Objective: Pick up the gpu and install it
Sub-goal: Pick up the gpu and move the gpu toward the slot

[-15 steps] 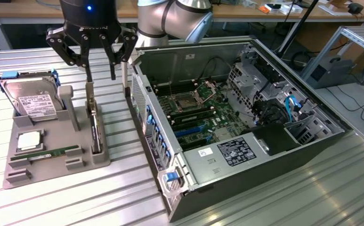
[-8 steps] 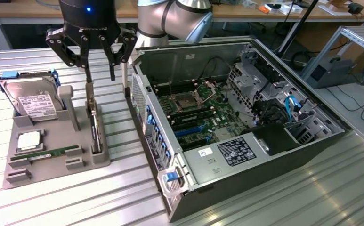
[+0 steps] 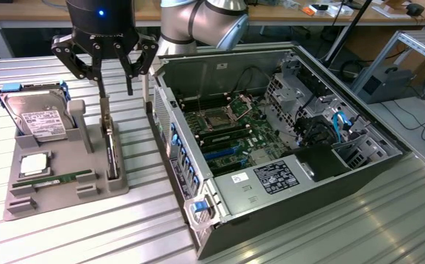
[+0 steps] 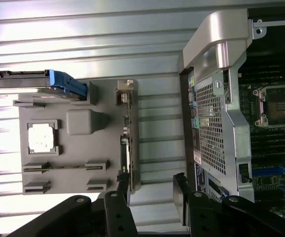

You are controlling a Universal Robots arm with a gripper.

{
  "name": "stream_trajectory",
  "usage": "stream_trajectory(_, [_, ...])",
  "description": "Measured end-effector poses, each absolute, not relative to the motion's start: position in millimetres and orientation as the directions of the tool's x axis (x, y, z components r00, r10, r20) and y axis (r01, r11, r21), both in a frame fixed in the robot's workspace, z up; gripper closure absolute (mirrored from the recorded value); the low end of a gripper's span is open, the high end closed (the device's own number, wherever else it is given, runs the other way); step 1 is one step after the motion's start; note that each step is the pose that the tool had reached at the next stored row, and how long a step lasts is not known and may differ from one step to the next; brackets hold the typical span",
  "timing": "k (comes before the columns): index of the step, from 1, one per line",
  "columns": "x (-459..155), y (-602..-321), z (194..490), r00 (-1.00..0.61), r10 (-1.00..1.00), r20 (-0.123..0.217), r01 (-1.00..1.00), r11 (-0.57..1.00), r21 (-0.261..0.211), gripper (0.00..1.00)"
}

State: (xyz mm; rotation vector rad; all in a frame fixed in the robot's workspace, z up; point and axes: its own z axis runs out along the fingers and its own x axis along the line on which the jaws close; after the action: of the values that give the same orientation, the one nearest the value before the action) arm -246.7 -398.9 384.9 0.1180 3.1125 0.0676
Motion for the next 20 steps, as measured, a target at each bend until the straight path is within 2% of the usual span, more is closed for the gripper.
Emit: stream_trajectory(20, [-251.6, -398.9, 381.3, -0.997, 0.076, -0.024, 0.075, 0.996, 0.044, 0.52])
